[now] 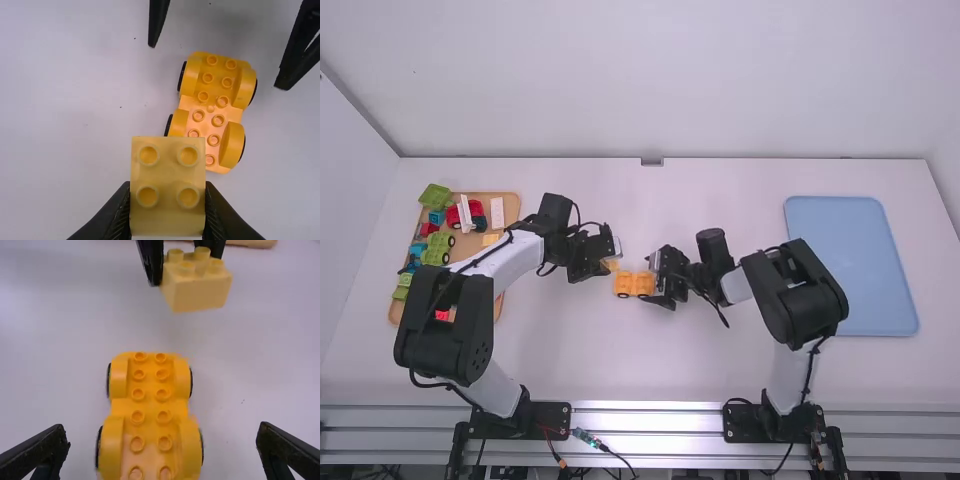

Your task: Assemble lego blocks to make yellow taxi

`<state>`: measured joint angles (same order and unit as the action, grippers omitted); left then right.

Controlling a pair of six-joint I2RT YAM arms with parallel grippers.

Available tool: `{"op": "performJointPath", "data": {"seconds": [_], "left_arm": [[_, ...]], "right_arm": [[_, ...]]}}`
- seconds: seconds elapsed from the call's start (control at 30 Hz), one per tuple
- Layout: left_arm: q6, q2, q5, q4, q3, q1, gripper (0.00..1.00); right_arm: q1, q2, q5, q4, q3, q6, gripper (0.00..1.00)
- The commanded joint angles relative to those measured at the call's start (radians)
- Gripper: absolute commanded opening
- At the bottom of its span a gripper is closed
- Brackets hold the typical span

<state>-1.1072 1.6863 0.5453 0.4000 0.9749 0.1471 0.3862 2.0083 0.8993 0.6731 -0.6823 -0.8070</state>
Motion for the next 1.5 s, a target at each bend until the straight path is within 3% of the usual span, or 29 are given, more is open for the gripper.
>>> {"op": "performJointPath", "data": {"seconds": [0.0,0.1,0.43,0.7,1.03,1.47], "left_arm": [[-0.008,-0.027,0.011,0.007,-0.011,0.010,0.02],[-0.008,-0.027,0.015,0.007,-0.011,0.010,0.02],[-0.022,-0.027,0.015,0.013,-0.012,0.010,0.02],[-0.146,-0.027,0.087,-0.005,-0.065,0.011,0.02],[-0.094,-0.027,0.120,-0.120,-0.120,0.010,0.01],[-0.093,-0.027,0.069,-0.140,-0.127,0.090,0.01]], "right_arm": [[0.019,0.043,0.019,0.056,0.016,0.065,0.99],[0.023,0.062,0.020,0.076,0.012,0.074,0.99],[0.022,0.145,0.020,-0.065,-0.105,0.074,0.99],[0.026,0.145,0.021,-0.064,-0.094,0.008,0.99],[0.026,0.145,0.017,0.034,-0.043,-0.004,0.71],[0.026,0.145,0.013,-0.098,-0.093,-0.063,0.48]]}}
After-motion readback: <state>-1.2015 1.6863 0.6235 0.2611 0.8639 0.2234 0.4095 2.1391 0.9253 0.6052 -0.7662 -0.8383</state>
